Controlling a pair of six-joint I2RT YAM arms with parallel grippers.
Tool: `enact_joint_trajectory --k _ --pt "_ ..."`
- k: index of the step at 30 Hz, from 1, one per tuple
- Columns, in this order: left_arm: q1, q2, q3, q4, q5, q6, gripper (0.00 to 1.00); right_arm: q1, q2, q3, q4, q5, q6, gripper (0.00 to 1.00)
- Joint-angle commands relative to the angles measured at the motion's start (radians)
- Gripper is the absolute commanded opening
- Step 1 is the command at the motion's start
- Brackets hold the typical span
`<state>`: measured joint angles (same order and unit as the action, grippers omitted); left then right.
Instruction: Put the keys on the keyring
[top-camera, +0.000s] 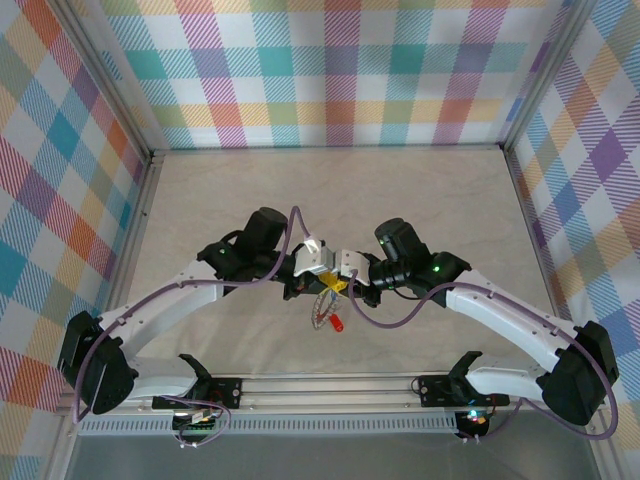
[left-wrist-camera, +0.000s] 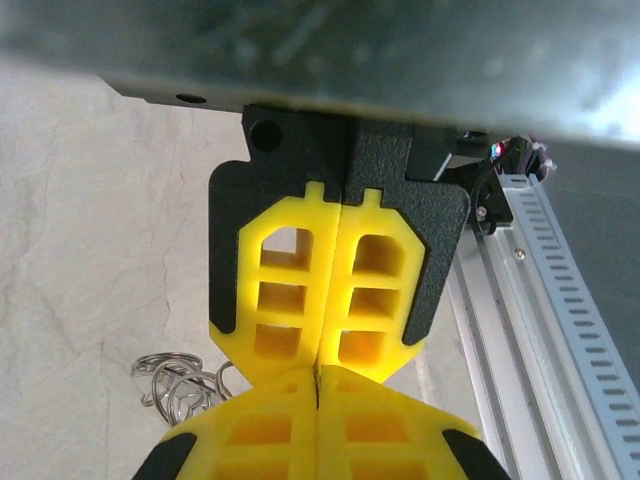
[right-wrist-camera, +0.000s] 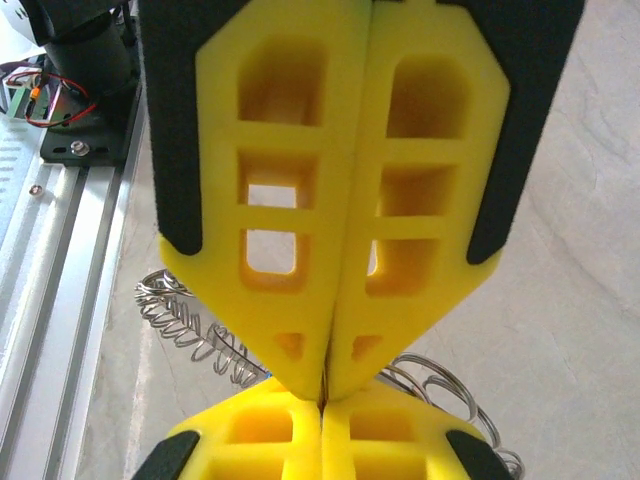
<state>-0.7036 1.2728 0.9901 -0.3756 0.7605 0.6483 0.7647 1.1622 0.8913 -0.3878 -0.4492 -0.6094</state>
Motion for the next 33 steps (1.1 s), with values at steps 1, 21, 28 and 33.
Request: enact_joint_trajectory --k 1,21,28,33 --pt "-0.004 0.006 0.025 -0.076 0.018 0.026 0.00 -0.001 -0.038 -0.003 0.058 -0.016 -0.013 0.17" --pt "0.012 -0.101 -0.074 0.141 0.090 -0.032 0.00 -0.002 -0.045 -0.070 0.126 -0.096 0.041 0.23" --pt "0.013 -0.119 -0.104 0.189 0.058 -0.042 0.00 -0.003 -0.056 -0.068 0.132 -0.179 0.048 0.24" --pt "0.012 -0.132 -0.117 0.216 0.054 -0.049 0.00 -0.002 -0.048 -0.052 0.099 -0.220 0.040 0.24"
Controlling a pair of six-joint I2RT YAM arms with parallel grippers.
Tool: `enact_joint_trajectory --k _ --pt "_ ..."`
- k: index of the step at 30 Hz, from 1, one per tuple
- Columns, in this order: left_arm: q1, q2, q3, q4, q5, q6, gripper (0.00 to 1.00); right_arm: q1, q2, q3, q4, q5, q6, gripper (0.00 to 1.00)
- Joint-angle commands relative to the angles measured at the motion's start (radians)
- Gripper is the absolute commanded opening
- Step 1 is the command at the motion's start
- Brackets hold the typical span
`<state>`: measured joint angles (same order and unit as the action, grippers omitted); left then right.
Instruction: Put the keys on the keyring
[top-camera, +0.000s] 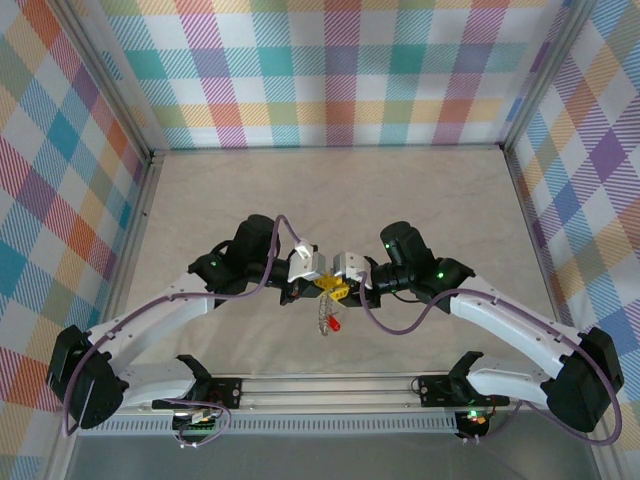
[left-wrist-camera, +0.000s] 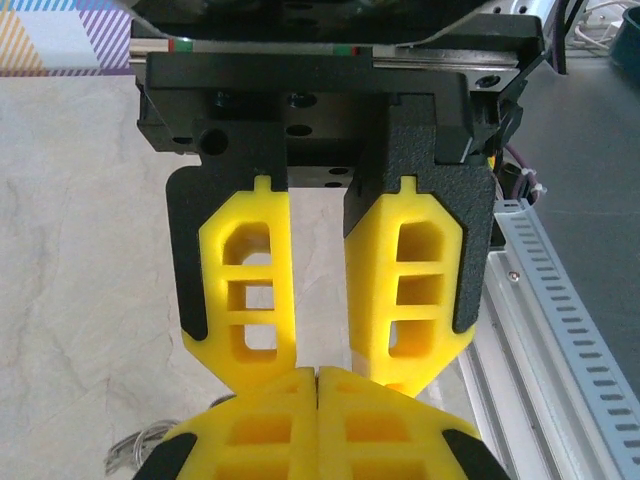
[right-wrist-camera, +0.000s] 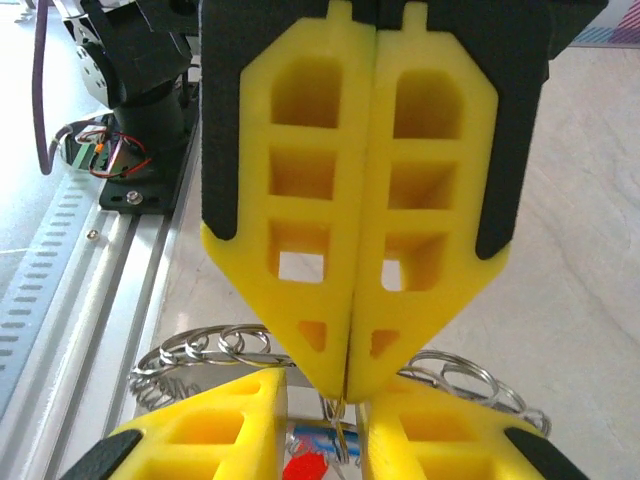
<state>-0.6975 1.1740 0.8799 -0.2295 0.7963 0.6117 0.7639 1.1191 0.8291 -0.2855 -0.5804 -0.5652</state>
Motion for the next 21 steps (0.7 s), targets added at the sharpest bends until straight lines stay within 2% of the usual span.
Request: enact_joint_trajectory --k 1,6,9,11,21 --pt "0.006 -0.037 -0.012 0.079 0.019 -0.016 0.00 -0.002 0.001 0.013 -0.007 -0.094 -0.004 0.22" --pt "0.006 -0.055 -0.028 0.112 0.021 -0.030 0.00 -0.002 0.016 0.004 0.010 -0.070 0.003 0.18" --pt "0.008 -0.065 -0.033 0.116 0.024 -0.028 0.00 -0.002 0.013 -0.012 0.040 -0.039 0.017 0.25" --pt "0.007 -0.067 -0.035 0.119 0.026 -0.026 0.00 -0.002 0.012 -0.016 0.052 -0.036 0.025 0.26" --pt "0.007 -0.074 -0.043 0.120 0.025 -0.027 0.00 -0.002 0.031 -0.010 0.111 -0.086 0.078 0.08"
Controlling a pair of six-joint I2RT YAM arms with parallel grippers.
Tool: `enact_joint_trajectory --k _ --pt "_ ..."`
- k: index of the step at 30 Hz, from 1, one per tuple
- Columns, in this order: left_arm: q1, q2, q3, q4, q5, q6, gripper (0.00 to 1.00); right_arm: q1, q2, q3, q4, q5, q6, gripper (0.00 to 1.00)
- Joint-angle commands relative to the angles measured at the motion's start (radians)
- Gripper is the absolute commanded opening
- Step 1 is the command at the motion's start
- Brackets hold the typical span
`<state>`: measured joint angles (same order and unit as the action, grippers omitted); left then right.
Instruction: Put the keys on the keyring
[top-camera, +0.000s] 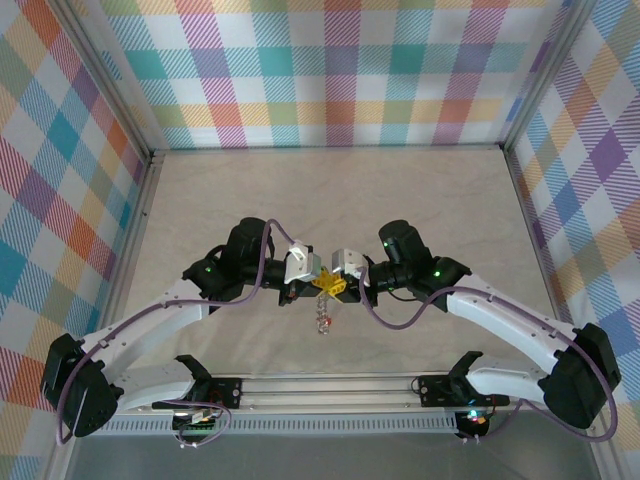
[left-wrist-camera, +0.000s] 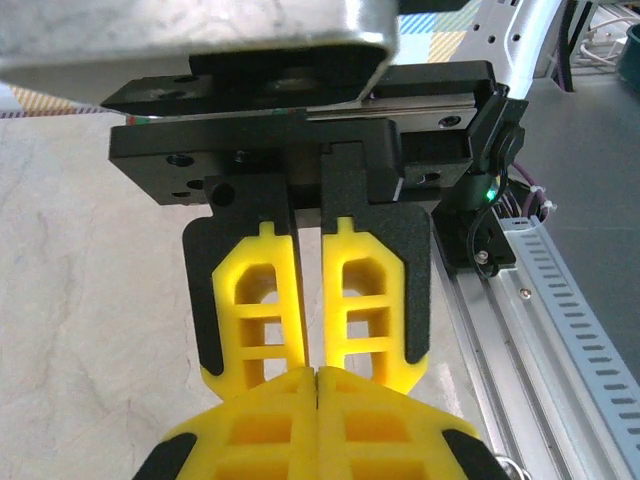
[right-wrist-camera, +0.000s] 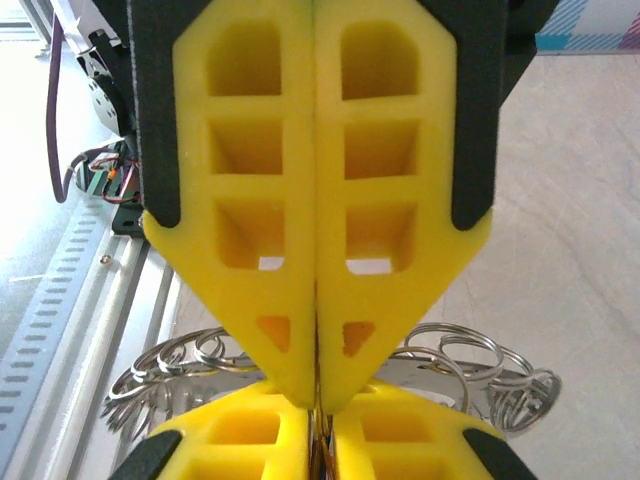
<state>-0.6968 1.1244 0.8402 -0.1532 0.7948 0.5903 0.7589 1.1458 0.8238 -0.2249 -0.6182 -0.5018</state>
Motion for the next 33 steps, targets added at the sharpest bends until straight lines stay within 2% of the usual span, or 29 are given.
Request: enact_joint_trajectory --k 1,4,5,7,12,16,25,27,33 --pt "0.007 -0.028 -0.004 0.033 0.019 -0.002 0.00 0.003 0.006 -0.003 0.043 -0.044 0.010 0.07" --pt "0.007 -0.042 0.000 -0.010 -0.013 0.014 0.00 0.002 -0.001 0.008 0.002 -0.027 -0.011 0.04" --pt "0.007 -0.048 0.000 -0.028 -0.023 0.023 0.02 0.002 -0.003 0.013 -0.015 -0.021 -0.019 0.02" --pt "0.007 -0.057 0.000 -0.065 -0.049 0.039 0.12 0.000 -0.010 0.021 -0.047 -0.006 -0.037 0.01" --pt "0.007 -0.060 0.012 -0.170 -0.082 0.081 0.14 0.000 -0.009 0.057 -0.138 0.021 -0.085 0.00" --pt "0.007 -0.040 0.028 -0.203 -0.075 0.086 0.23 0.001 0.006 0.088 -0.183 0.053 -0.102 0.00" --pt "0.007 0.006 0.032 -0.133 0.027 0.018 0.30 0.001 0.028 0.124 -0.219 0.118 -0.116 0.00" --pt "0.006 0.006 0.027 -0.079 0.024 -0.008 0.30 0.002 0.028 0.126 -0.221 0.125 -0.118 0.00" --pt "0.007 0.040 0.046 -0.072 0.003 -0.019 0.30 0.003 0.033 0.133 -0.220 0.131 -0.118 0.00"
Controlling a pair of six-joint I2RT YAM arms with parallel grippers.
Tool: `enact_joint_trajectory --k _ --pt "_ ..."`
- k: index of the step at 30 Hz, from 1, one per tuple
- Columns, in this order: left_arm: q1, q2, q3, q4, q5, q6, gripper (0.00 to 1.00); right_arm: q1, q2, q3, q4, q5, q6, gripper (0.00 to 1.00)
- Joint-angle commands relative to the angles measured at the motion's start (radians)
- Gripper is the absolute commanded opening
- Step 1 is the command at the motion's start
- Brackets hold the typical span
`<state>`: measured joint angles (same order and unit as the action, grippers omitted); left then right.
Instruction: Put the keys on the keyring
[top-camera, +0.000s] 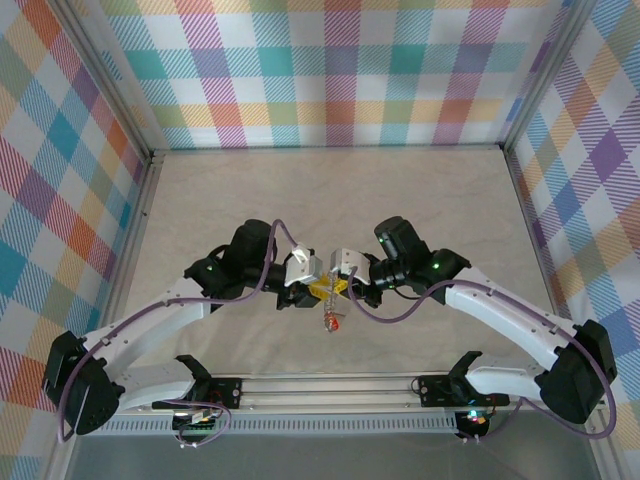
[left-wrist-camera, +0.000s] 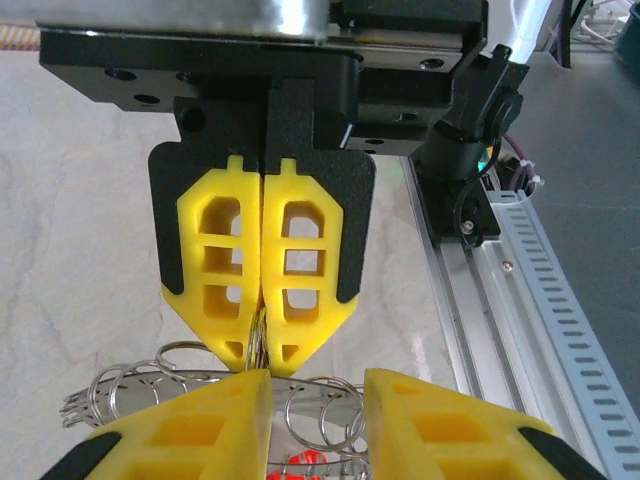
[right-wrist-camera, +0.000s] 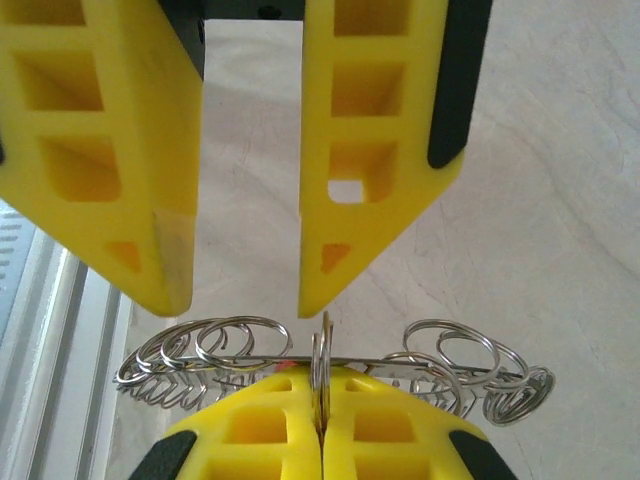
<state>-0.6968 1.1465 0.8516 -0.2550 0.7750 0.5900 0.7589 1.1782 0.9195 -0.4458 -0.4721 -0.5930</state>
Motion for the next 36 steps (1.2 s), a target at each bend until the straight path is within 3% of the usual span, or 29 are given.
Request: enact_joint_trajectory --k 1,11,20,26,36 --pt "0.007 0.026 0.041 0.032 0.017 -0.027 0.30 0.003 0.001 0.038 0.004 -0.015 -0.027 0.00" --pt "0.003 0.057 0.052 0.039 -0.004 -0.041 0.24 0.003 -0.008 0.016 0.036 -0.021 -0.019 0.00" --pt "0.004 0.017 0.054 0.008 -0.074 -0.014 0.28 0.003 -0.014 0.007 0.030 -0.015 -0.030 0.00" --pt "0.008 -0.051 0.026 -0.006 -0.044 0.030 0.32 0.003 -0.020 0.002 0.031 -0.021 -0.034 0.00" --pt "0.009 0.069 0.072 0.011 -0.009 -0.011 0.33 0.005 -0.018 0.013 0.038 -0.033 -0.041 0.00"
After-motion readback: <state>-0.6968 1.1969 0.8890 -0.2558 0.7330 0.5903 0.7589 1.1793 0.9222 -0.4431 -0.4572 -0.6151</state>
